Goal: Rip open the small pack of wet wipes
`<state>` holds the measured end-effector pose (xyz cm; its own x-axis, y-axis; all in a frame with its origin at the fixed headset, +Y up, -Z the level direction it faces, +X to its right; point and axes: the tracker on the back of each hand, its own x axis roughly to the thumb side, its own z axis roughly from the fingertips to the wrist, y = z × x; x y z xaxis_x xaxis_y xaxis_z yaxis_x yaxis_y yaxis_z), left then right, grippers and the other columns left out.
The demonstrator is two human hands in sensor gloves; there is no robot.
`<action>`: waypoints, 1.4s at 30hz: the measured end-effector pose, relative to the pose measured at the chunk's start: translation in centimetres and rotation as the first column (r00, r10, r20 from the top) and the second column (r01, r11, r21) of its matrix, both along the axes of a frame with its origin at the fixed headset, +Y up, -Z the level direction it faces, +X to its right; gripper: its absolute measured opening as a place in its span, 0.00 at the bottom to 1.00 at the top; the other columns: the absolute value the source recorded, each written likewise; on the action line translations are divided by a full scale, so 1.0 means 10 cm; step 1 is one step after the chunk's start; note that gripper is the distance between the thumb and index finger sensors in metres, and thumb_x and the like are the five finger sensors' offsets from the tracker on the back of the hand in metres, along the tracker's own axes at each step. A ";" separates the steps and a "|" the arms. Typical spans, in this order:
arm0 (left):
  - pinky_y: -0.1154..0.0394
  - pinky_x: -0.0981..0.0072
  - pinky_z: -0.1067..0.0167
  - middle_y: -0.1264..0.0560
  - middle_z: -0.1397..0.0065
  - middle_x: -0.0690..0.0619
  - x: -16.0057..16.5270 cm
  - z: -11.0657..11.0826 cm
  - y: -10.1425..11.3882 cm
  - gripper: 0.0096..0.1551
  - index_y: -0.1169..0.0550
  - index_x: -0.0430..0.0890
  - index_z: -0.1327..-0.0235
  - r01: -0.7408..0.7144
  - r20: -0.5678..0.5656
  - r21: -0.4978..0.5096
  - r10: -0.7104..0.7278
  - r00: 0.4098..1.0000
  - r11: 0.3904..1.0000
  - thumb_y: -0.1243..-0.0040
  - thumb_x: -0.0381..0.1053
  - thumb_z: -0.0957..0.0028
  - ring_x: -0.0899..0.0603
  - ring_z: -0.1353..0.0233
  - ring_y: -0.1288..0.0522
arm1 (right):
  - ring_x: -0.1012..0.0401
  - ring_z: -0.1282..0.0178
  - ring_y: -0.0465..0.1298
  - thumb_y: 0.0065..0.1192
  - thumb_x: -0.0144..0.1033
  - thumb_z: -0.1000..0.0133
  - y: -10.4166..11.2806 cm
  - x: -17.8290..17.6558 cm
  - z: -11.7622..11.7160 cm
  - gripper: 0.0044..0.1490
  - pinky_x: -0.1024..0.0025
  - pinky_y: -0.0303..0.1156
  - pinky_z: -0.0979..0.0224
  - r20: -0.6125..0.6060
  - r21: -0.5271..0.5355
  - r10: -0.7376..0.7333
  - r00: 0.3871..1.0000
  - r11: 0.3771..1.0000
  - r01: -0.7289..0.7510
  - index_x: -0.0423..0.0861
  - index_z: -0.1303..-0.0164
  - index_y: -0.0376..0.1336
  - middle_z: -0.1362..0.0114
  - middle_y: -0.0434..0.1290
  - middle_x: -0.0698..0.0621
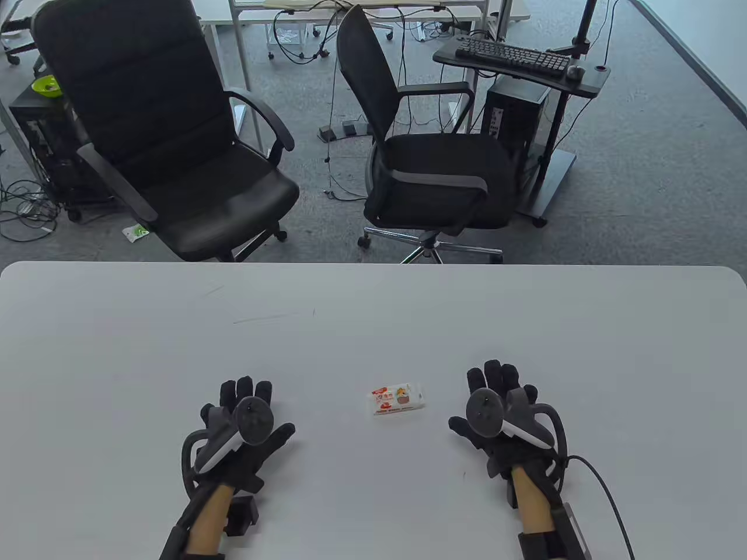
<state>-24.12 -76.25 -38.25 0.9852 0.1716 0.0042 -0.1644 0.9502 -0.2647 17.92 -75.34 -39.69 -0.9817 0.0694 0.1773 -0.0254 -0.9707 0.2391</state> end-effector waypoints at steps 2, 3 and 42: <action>0.70 0.27 0.27 0.71 0.13 0.43 0.00 0.00 -0.01 0.53 0.63 0.52 0.16 0.008 0.001 -0.002 -0.008 1.000 1.000 0.62 0.73 0.45 0.33 0.15 0.76 | 0.35 0.22 0.20 0.39 0.62 0.33 -0.01 -0.01 -0.01 0.57 0.27 0.32 0.27 0.004 -0.018 0.004 1.000 1.000 -0.004 0.39 0.18 0.20 0.15 0.18 0.33; 0.70 0.27 0.27 0.71 0.12 0.43 0.00 0.00 -0.01 0.53 0.63 0.52 0.16 0.009 0.003 -0.004 -0.009 1.000 1.000 0.62 0.73 0.45 0.33 0.15 0.76 | 0.35 0.22 0.20 0.39 0.62 0.33 -0.01 -0.01 -0.01 0.57 0.27 0.32 0.27 0.003 -0.018 -0.002 1.000 1.000 0.002 0.39 0.18 0.20 0.15 0.17 0.33; 0.26 0.38 0.31 0.21 0.34 0.51 1.70 -0.41 0.33 0.43 0.36 0.50 0.27 -0.185 0.404 0.137 0.116 0.907 0.973 0.34 0.62 0.53 0.44 0.37 0.15 | 0.35 0.26 0.66 0.53 0.48 0.34 0.16 -0.51 0.07 0.37 0.43 0.72 0.32 -0.098 0.192 -0.468 0.878 0.857 0.478 0.41 0.19 0.54 0.18 0.63 0.36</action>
